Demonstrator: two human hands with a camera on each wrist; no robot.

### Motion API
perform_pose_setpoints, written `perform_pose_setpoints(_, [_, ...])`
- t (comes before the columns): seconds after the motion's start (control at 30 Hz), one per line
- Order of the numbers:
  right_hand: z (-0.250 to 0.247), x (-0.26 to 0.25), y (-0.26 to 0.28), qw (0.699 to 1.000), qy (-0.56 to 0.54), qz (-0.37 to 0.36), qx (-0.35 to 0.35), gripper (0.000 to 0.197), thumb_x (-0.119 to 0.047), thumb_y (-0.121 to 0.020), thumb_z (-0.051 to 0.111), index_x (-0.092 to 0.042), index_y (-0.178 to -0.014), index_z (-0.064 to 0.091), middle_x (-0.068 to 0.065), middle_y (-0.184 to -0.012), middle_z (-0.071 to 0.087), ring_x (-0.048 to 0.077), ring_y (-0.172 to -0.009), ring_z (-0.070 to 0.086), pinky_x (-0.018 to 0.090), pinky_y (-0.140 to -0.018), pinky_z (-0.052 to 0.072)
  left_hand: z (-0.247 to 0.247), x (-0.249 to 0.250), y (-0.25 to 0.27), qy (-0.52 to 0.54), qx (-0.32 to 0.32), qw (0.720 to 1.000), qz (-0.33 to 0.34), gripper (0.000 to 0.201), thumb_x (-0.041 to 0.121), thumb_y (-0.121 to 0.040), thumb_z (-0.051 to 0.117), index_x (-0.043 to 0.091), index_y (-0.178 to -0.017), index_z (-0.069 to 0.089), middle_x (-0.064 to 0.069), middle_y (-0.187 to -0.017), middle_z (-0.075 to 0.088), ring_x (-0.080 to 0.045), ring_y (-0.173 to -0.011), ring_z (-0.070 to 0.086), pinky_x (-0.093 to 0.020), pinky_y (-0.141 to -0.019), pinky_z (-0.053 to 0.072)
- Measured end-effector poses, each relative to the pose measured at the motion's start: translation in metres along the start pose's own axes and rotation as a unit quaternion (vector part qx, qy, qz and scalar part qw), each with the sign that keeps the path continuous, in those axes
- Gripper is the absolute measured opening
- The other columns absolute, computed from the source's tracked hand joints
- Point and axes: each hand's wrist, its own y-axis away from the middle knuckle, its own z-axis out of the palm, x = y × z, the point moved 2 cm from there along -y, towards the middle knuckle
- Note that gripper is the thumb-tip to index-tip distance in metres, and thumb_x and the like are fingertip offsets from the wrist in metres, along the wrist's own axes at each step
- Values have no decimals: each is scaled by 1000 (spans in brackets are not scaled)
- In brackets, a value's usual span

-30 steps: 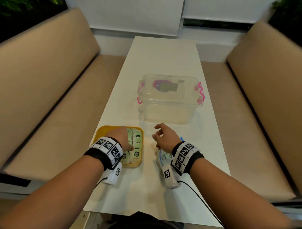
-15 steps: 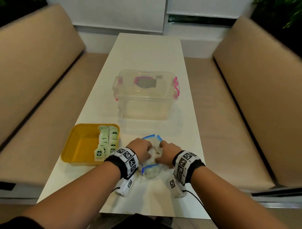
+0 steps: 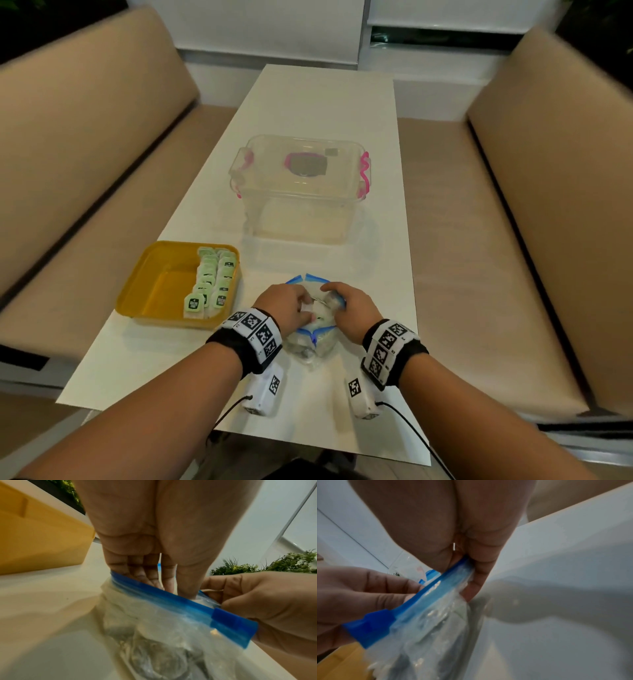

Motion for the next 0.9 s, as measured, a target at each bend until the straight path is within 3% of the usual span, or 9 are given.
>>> perform_pose_setpoints(0.13, [2,1,1,999,-18,-30,-19,57,8,-80,47,-24,-125,59,2,-128,61,17,-117,58,26,-95,48,6,7,4,30,17,999,-11,27,39,-84,73,22,-104,67,6,-89,64,-13,-84,60,-24,-78,47])
perform_pose_setpoints(0.33, [-1,1,0,998,42,-50,-17,57,-13,-79,64,-25,-133,52,5,-130,48,22,-110,57,26,-94,45,0,7,6,115,84,990,-10,15,35,-82,75,22,-85,69,9,-81,67,-11,-76,62,-18,-65,42])
perform_pose_setpoints(0.4, [-4,-1,-3,996,60,-60,-3,59,-19,-77,69,-26,-133,52,4,-129,46,22,-117,52,30,-101,44,-10,6,6,165,120,979,2,12,33,-84,73,24,-84,65,9,-75,68,-8,-69,62,-16,-61,42])
perform_pose_setpoints(0.53, [-12,-14,-6,993,60,-101,12,63,-27,-74,68,-27,-135,50,0,-135,44,21,-124,41,36,-105,40,-25,8,4,208,104,972,38,9,24,-89,66,32,-90,64,4,-73,69,-12,-61,63,-26,-61,50])
perform_pose_setpoints(0.63, [-20,-27,-4,990,18,-140,12,66,-20,-77,69,-25,-138,46,-6,-130,52,16,-98,53,28,-89,47,-32,15,1,136,72,985,76,20,18,-90,63,34,-101,69,13,-85,63,1,-66,57,-21,-69,46])
perform_pose_setpoints(0.73, [-23,-31,-5,991,4,-134,-13,60,-13,-81,69,-26,-134,47,-8,-106,61,16,-71,58,27,-73,51,-37,26,0,123,80,984,103,22,20,-85,73,32,-101,66,13,-84,61,1,-62,55,-20,-68,47])
perform_pose_setpoints(0.83, [-24,-25,-8,993,48,-103,-34,40,-14,-82,69,-24,-120,58,-8,-86,59,8,-65,54,23,-68,45,-36,29,-3,174,107,976,80,19,26,-84,75,30,-98,63,9,-77,68,-2,-64,62,-18,-63,49])
perform_pose_setpoints(0.9, [-23,-20,-8,988,101,-103,-56,15,-15,-84,64,-16,-99,64,-1,-83,63,16,-70,58,30,-70,47,-33,27,-4,125,112,985,44,13,34,-89,68,26,-98,66,6,-79,70,-9,-74,66,-23,-69,51])
